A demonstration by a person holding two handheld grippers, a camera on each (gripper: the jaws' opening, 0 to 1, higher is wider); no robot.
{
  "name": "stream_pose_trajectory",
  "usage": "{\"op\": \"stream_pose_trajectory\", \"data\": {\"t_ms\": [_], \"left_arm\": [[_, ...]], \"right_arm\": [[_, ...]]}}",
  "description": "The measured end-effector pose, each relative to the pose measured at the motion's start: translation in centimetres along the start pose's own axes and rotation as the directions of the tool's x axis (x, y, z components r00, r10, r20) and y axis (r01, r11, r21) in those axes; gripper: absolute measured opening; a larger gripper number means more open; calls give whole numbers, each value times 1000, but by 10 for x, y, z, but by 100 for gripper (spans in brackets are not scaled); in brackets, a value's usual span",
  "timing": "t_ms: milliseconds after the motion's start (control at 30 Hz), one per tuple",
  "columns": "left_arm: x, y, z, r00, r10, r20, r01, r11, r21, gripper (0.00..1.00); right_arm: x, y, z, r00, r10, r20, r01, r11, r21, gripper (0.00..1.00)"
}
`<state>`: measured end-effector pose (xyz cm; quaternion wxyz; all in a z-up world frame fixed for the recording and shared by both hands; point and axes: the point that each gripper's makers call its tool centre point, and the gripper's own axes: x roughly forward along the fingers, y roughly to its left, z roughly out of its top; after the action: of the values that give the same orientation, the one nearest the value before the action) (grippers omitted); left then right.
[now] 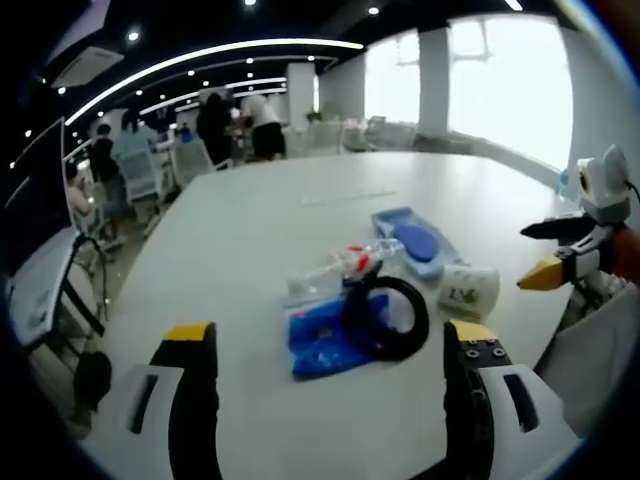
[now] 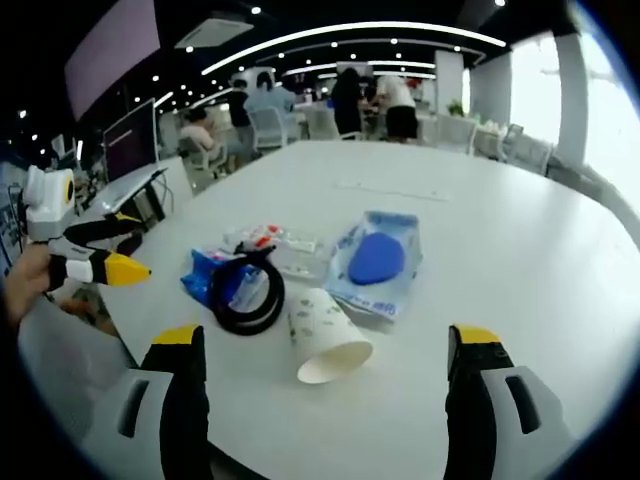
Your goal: Arrange the tabletop items into an orderly group along one side of the table until the central work area is clear of visible clutter.
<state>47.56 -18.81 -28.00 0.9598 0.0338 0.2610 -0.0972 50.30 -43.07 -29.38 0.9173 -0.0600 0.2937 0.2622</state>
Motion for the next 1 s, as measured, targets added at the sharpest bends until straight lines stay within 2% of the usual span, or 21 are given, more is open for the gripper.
{"op": "stream_pose_trajectory", "data": {"t_ms": [1000], "left_arm": [[2,-2,-3,1000,-6,-17,6,1000,-1,90]], "right_arm": [[4,11,-5,999,49,-21,-50,999,-19,99]]}}
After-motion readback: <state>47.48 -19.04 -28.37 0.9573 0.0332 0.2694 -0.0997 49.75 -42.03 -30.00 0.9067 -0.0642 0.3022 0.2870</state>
